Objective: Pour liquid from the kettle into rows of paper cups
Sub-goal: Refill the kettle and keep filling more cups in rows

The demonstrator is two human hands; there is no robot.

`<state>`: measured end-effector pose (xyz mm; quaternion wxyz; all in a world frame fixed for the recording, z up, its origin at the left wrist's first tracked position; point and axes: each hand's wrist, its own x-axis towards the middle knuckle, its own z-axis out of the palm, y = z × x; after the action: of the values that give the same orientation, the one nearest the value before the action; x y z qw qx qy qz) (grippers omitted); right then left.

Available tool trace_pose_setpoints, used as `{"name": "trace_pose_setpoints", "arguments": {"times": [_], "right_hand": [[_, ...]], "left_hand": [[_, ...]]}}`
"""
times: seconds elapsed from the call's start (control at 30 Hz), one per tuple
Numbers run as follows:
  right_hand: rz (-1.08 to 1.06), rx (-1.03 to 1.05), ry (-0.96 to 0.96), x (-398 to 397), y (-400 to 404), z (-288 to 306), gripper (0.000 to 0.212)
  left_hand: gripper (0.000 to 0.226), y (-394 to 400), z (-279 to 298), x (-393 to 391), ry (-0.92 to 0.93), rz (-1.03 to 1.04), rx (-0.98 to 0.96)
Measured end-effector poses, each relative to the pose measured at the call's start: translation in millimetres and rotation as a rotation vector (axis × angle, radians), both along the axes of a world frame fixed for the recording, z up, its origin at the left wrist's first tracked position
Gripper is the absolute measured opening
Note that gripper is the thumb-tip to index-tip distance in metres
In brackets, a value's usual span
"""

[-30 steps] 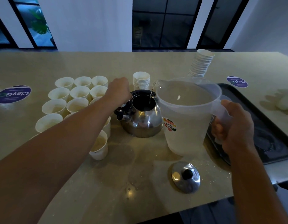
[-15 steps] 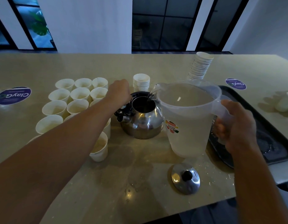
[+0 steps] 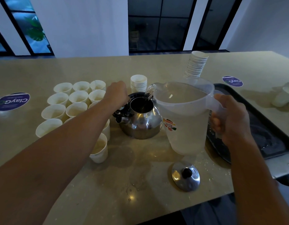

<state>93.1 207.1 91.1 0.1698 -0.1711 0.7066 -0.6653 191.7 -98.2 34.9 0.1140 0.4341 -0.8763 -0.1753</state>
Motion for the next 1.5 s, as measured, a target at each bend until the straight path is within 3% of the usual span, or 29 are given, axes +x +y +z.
{"name": "trace_pose_setpoints", "arguments": {"times": [1.07,1.5], "right_hand": [[0.040,0.075,0.042,-8,4,8,0.034],[0.079,0.089,0.069,-14,-1,7,0.042]], "left_hand": [[0.027,-1,0,-1,-0.014,0.002,0.021],[0.029,-3,0,0,-0.003,0.001,0.039]]}}
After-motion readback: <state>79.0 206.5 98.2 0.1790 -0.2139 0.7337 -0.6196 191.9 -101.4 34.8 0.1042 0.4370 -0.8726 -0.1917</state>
